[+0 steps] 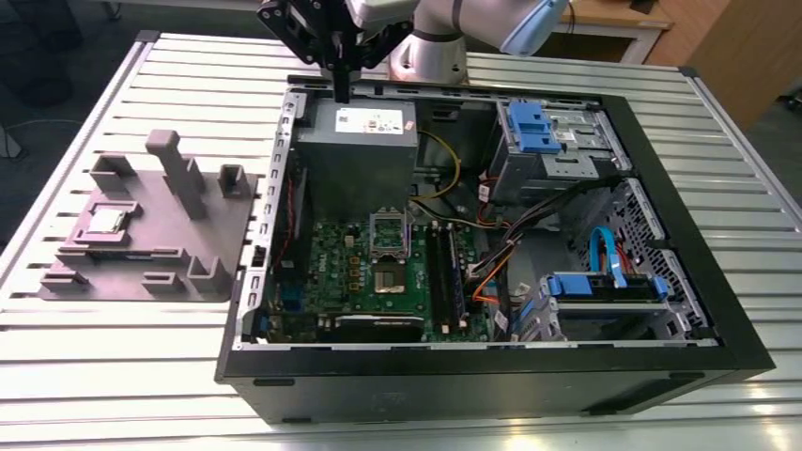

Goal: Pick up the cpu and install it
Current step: 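Reach for the cpu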

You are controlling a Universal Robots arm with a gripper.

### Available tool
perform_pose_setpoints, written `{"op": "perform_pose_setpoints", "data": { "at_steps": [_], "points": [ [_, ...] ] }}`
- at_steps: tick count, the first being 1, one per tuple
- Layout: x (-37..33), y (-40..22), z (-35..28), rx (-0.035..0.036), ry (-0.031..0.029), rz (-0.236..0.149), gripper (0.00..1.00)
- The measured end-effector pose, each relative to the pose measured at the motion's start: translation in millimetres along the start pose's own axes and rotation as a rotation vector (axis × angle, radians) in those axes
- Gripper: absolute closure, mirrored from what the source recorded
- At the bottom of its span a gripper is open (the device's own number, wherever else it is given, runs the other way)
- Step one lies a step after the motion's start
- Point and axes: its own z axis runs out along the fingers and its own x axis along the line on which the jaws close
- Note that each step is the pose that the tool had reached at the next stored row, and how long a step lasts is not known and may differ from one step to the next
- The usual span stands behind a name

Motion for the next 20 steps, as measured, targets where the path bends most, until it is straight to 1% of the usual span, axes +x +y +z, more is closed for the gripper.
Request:
{"op": "perform_pose_setpoints", "data": {
  "at_steps": [20],
  "points": [
    [3.5,-0.3,0.4,0.0001,0.0001,0.0,0.9]
  ]
}}
